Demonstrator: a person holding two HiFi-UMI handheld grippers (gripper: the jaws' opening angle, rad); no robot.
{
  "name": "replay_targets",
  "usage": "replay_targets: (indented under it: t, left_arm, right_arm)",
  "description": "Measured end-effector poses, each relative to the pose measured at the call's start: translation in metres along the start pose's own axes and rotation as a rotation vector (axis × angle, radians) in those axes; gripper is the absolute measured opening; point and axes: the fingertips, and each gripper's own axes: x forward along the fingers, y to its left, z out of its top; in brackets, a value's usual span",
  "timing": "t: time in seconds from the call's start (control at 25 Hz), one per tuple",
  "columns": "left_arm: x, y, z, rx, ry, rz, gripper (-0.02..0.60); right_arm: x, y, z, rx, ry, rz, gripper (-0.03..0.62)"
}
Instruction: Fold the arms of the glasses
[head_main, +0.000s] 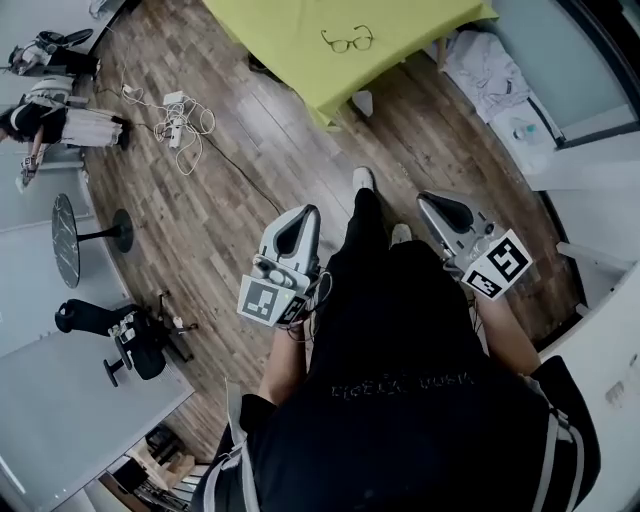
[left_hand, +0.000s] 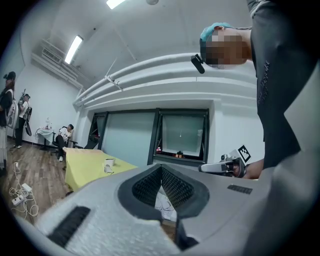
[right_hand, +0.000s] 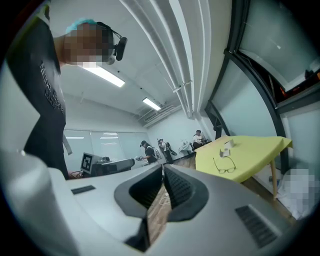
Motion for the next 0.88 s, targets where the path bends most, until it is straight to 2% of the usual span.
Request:
replay_targets:
  t: [0.24, 0.4, 0.52, 0.88]
  left_arm:
    - [0.019, 0.007, -0.001, -0.039, -0.016, -0.018, 0.02]
    - [0.033, 0.027, -0.006, -0.02, -0.024, -0.02, 0.018]
    - [0.049, 0.043, -0.008, -0.039, -0.029, -0.017, 0.018]
    - [0.104, 0.127, -0.011, -0.107, 0.006, -0.021, 0.018]
  right_arm:
    - [0.005, -0.014, -0.005, 0.009, 0.024, -0.021, 0.032]
    - [0.025, -0.03, -0.003, -0.003, 0.05, -0.011, 0.032]
    - [0.042, -0.046, -0.001, -0.003, 0.073, -0.01, 0.031]
    - [0.123, -0.1, 0.009, 0.035, 0.156, -0.009, 0.032]
